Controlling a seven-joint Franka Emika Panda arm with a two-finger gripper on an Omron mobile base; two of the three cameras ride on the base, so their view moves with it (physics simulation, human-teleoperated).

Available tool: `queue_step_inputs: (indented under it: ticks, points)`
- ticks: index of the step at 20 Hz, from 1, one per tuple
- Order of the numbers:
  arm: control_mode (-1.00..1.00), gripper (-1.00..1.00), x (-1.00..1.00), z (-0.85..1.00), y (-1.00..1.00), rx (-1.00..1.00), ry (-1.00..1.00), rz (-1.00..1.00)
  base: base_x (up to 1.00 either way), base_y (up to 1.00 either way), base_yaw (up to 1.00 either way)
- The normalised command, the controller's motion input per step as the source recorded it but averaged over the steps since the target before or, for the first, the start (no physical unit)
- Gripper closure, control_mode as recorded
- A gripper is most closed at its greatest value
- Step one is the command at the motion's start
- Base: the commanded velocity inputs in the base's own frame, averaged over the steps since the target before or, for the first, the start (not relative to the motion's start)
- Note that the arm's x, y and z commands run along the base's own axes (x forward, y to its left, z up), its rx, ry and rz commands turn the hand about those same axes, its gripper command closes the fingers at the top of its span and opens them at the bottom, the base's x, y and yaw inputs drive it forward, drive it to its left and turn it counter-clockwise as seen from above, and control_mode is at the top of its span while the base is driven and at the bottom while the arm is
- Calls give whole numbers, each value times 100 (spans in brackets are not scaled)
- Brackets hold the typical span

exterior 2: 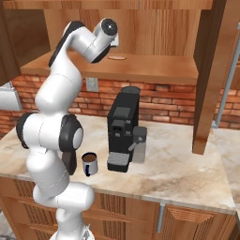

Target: Pick the syrup bottle and honey bottle from the cabinet and place them next to the mug.

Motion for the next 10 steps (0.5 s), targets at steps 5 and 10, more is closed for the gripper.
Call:
queue_step_inputs:
  ticks: [5, 10]
  points:
    - [-100, 100, -100, 0, -5, 0, -21, 0, 0, 0, 0]
    - [-100, 100, -100, 0, -7, 0, -18, -1, 0, 0, 0]
